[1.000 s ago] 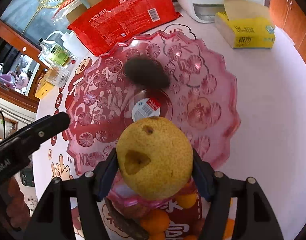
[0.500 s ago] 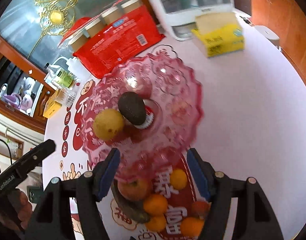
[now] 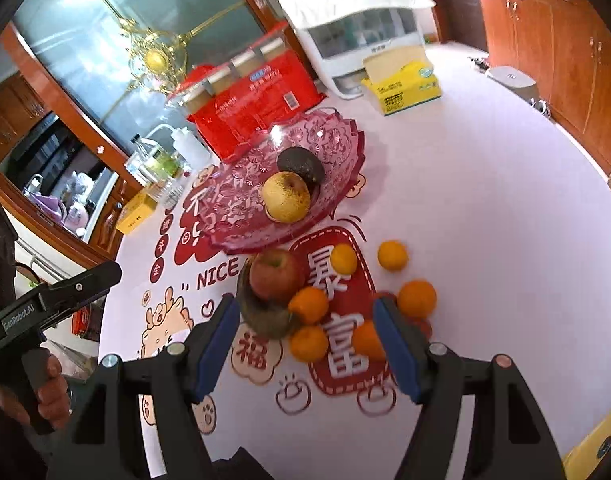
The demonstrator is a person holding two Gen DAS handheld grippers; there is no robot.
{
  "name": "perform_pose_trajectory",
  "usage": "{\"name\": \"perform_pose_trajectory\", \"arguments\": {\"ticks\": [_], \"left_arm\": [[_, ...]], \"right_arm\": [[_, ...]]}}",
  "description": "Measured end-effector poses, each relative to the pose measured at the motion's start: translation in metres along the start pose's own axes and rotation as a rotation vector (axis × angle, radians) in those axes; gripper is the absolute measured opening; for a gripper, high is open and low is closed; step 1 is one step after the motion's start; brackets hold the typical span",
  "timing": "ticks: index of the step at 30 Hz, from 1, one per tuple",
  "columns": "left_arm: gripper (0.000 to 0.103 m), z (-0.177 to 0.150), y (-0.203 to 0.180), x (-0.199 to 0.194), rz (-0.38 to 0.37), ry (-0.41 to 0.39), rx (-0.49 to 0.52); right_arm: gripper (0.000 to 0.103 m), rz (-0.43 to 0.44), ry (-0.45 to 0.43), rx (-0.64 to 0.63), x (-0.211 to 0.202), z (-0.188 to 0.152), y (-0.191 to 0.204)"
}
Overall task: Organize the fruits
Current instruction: 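Withdraw both tools from the bowl back toward the fruit pile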
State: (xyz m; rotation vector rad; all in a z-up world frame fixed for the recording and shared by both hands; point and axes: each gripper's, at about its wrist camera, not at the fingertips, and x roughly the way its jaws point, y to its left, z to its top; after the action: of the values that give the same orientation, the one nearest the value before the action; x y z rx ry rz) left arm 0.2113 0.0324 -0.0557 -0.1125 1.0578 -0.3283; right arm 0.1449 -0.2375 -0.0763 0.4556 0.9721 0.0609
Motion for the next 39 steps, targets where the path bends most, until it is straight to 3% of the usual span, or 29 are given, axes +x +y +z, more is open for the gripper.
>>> {"name": "perform_pose_trajectory", "arguments": {"ticks": [6,11,18,28,39], "left_arm": [[0.082,-0.037,-0.005,-0.022,0.0,0.004,0.048],[0.084,-0.059,-0.005,-0.031,0.025,0.021,0.07],[0.084,-0.084,0.0,-0.036,0.098,0.026,0.027],[0.084,-0.086,-0.029,-0.023,0.194,0.042,-0.062],[0.084,-0.081,-0.095,0.016,0.176,0.039,-0.164]], "right_arm": [[0.07,-0.06,-0.062,-0.001,-0.031,-0.04,0.002],[0.07,-0.059,-0.083,0.001,-0.046,-0.067,0.002],[0.07,-0.092,-0.089,-0.1,-0.049,-0.085,0.0],[0.07,-0.093,-0.085,-0.352,-0.051,-0.056,-0.024],[0.07,-0.053,-0.064,-0.544,-0.044,-0.008,-0.068]]}}
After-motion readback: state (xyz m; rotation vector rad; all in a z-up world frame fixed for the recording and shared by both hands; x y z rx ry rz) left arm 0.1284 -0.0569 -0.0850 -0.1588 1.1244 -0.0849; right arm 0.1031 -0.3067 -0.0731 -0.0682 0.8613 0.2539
